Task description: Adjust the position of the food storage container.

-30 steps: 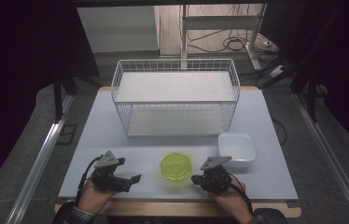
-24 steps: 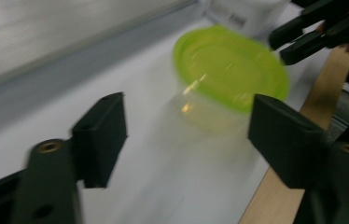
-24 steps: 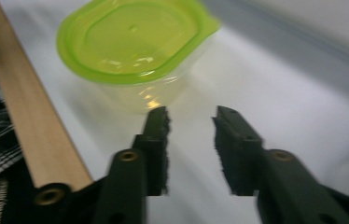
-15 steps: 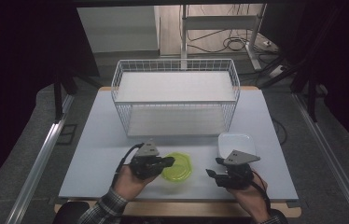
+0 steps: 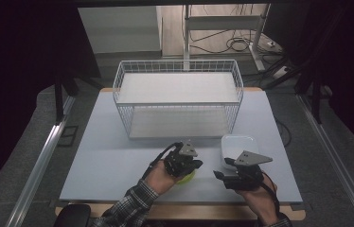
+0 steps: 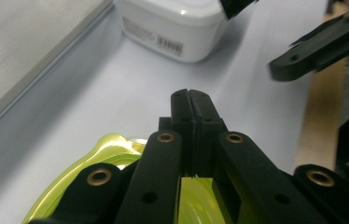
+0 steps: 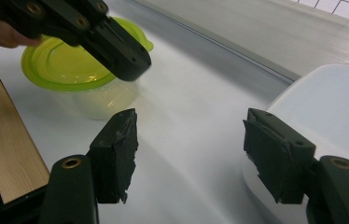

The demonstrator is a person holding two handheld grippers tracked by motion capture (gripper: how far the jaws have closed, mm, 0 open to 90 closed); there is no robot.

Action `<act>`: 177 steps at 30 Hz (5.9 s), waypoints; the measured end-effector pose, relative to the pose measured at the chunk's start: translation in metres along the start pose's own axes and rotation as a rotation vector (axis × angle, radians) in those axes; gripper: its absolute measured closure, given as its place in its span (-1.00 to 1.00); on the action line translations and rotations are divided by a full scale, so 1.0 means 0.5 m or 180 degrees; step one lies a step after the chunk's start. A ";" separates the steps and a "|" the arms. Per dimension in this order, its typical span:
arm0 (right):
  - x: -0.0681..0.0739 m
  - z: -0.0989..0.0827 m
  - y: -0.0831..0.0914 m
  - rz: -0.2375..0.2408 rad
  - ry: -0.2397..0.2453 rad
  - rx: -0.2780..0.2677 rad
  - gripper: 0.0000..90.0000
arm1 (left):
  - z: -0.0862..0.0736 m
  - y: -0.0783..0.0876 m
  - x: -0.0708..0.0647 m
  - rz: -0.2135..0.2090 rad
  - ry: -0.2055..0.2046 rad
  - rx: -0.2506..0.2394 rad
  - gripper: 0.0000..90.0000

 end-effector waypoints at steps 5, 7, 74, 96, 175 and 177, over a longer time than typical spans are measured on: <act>-0.002 -0.001 0.000 0.0000 -0.0026 -0.0003 -0.22 | -0.010 -0.001 0.005 0.0011 0.0052 0.0091 1.00; -0.003 -0.001 0.000 -0.0002 -0.0045 0.0005 -0.23 | -0.013 0.004 0.007 0.0036 0.0019 0.0125 1.00; -0.005 -0.018 -0.014 0.0057 -0.0121 0.0202 -0.26 | -0.103 0.130 0.093 0.0619 0.0329 0.0362 1.00; -0.010 -0.013 -0.011 -0.0014 -0.0182 0.0136 -0.17 | -0.135 0.193 0.078 0.0562 0.0418 -0.0090 0.55; -0.001 0.041 -0.189 -0.0089 -0.0487 0.0239 0.92 | -0.189 0.236 0.054 0.0584 0.0372 -0.0385 -0.45; -0.014 0.046 -0.172 -0.0135 -0.0517 0.0167 0.90 | -0.188 0.236 0.053 0.0591 0.0355 -0.0387 -0.37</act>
Point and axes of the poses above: each handheld gripper's, and its own axes: y roughly backward along the jaws, z roughly out of its top, x roughly to its left, the point moved 4 cm from there along -y, roughly forward along the jaws, and after that the axes turned 11 degrees about -x, right-handed, at the moved point
